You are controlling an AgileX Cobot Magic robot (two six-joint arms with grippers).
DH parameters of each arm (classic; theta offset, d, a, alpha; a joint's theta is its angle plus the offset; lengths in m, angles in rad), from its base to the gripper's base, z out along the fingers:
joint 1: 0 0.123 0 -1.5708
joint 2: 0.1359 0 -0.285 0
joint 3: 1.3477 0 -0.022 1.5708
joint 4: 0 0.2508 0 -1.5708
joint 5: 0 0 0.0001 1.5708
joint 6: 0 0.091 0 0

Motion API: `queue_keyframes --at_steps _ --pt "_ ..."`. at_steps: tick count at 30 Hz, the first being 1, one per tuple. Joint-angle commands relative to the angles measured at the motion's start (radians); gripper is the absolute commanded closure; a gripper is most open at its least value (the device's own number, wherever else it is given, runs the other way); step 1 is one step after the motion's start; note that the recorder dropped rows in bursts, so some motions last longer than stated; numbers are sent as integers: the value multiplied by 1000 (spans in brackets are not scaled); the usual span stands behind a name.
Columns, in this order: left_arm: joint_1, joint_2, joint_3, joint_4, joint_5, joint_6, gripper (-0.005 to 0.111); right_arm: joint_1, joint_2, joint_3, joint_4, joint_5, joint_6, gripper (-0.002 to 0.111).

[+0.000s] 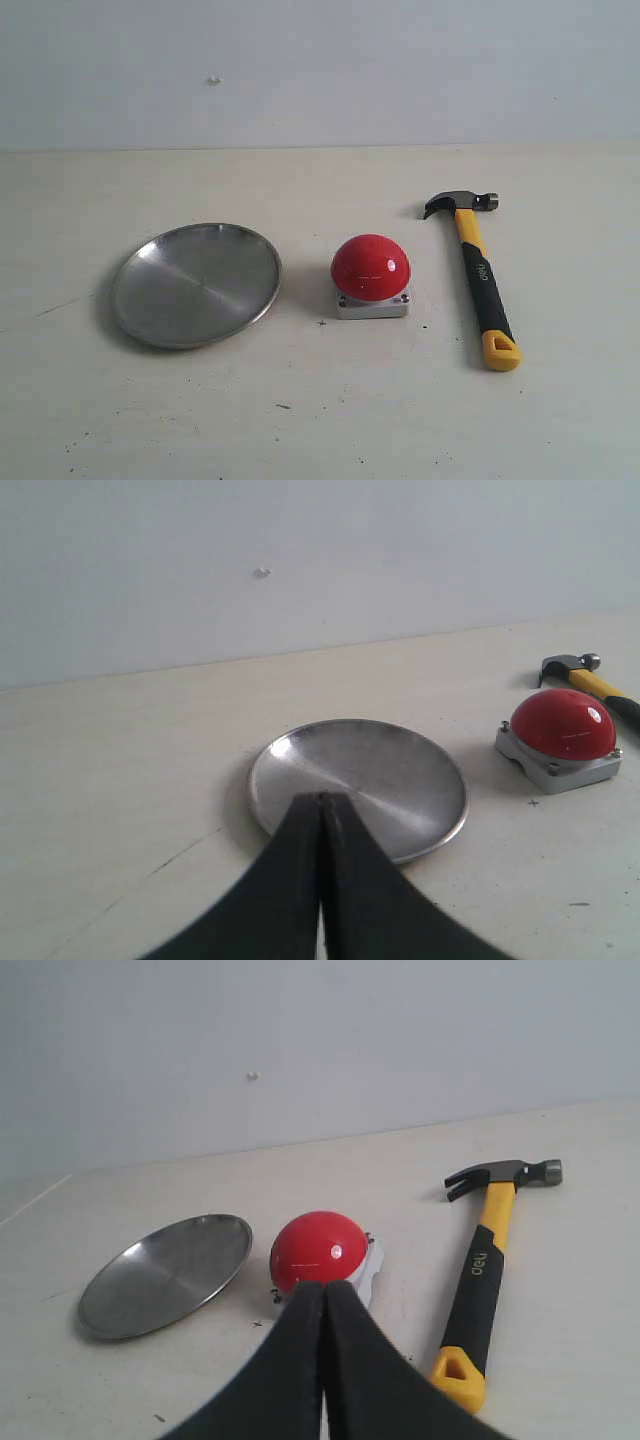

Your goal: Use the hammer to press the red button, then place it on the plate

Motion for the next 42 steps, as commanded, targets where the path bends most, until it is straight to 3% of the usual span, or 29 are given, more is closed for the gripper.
queue_keyframes --at_steps 1,17,24,31,37,42 --pt "-1 -6 1 -6 -15 -2 107 -5 -4 5 2 -20 -12 108" --pt "-1 -6 1 -6 -15 -2 107 -5 -4 5 0 -106 -12 108" --pt "-1 -6 1 -6 -15 -2 107 -5 -4 5 143 -124 -7 108" --pt "-1 -6 1 -6 -15 -2 107 -5 -4 5 147 -128 -12 108" --pt "-1 -6 1 -6 -15 -2 107 -5 -4 5 187 -387 -16 108" --pt "-1 -6 1 -6 -15 -2 107 -5 -4 5 194 -440 93 108"
